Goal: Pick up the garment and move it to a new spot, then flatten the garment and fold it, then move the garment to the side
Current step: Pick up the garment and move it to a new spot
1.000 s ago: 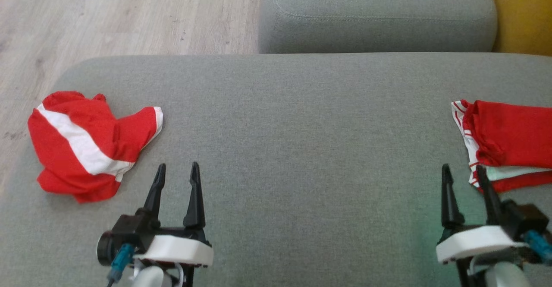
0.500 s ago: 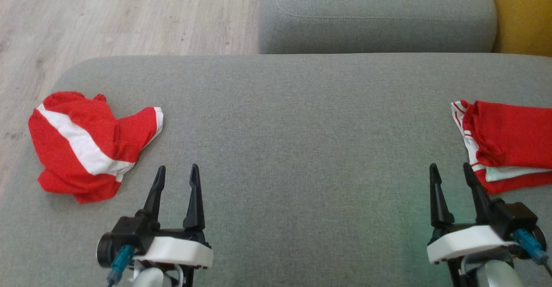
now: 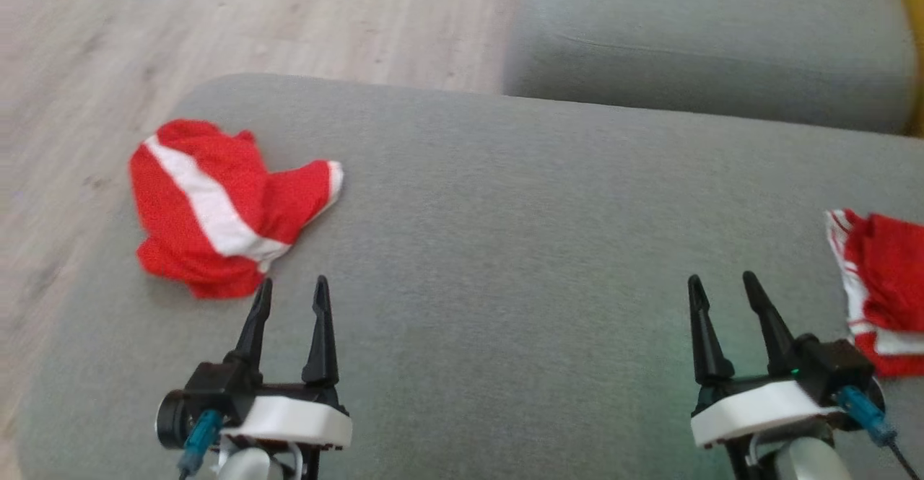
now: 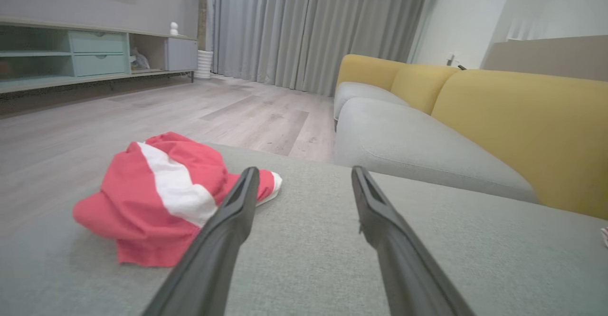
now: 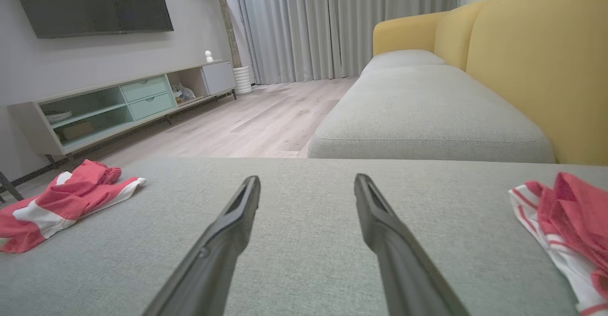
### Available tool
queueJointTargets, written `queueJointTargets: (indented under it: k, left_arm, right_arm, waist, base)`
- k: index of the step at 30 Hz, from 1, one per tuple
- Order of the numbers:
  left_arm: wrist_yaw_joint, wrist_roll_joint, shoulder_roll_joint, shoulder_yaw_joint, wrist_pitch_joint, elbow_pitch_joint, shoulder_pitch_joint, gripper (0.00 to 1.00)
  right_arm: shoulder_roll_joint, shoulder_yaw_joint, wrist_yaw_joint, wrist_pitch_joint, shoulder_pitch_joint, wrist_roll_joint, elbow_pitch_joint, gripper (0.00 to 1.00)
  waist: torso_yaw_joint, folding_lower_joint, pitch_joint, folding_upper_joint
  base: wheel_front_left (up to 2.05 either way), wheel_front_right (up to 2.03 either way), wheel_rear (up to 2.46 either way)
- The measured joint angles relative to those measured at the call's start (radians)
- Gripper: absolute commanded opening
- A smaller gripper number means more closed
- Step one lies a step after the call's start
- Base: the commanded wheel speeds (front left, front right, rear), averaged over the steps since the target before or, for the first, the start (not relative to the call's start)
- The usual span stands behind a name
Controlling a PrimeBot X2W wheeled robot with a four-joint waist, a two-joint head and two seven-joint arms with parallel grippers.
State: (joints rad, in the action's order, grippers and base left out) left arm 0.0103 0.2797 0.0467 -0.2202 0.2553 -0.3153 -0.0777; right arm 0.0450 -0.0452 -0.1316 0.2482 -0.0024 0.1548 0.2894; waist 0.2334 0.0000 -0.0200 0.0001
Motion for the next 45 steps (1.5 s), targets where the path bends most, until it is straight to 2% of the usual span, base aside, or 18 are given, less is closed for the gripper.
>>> queueJointTargets:
  k: [11, 19, 26, 29, 35, 38, 45]
  left_arm:
    - [-0.001, -0.026, 0.001, 0.048, 0.0, -0.002, 0.002, 1.0]
    - [-0.003, -0.034, 0.001, 0.062, 0.0, -0.004, 0.007, 1.0]
    - [-0.026, -0.057, 0.002, 0.087, 0.0, -0.027, 0.001, 1.0]
    - [-0.062, -0.06, 0.006, 0.088, -0.006, -0.097, -0.041, 1.0]
    - [-0.114, -0.046, 0.063, 0.06, -0.145, -0.263, -0.279, 1.0]
    - [-0.126, -0.032, 0.09, 0.044, -0.247, -0.341, -0.398, 1.0]
    - [-0.134, -0.011, 0.137, 0.026, -0.357, -0.482, -0.558, 1.0]
  right_arm:
    - [0.0, -0.049, 0.0, 0.002, 0.034, 0.022, -0.012, 1.0]
    - [0.0, -0.066, 0.0, 0.002, 0.038, 0.032, -0.014, 1.0]
    - [0.0, -0.069, 0.0, 0.002, 0.037, 0.027, -0.013, 1.0]
    - [0.0, -0.065, 0.0, 0.002, 0.031, 0.008, -0.013, 1.0]
    - [0.0, -0.041, 0.0, 0.002, -0.017, -0.037, -0.014, 1.0]
    - [0.0, -0.032, 0.0, 0.002, -0.05, -0.051, -0.025, 1.0]
    - [0.001, -0.017, 0.0, 0.002, -0.087, -0.064, -0.038, 1.0]
  waist:
    - [0.176, 0.0, -0.024, 0.0]
    - [0.255, -0.0001, -0.03, 0.0]
    - [0.241, -0.0001, -0.005, 0.0]
    - [0.22, 0.0, 0.026, 0.0]
    - [0.166, 0.0002, 0.114, 0.0]
    - [0.135, 0.0003, 0.163, -0.0001]
    - [0.079, 0.0003, 0.258, -0.0001]
  base:
    - [0.0, 0.0, 0.0]
    - [0.0, 0.0, 0.0]
    - [0.0, 0.0, 0.0]
    - [0.0, 0.0, 0.0]
    - [0.0, 0.0, 0.0]
    - [0.0, 0.0, 0.0]
    - [0.0, 0.0, 0.0]
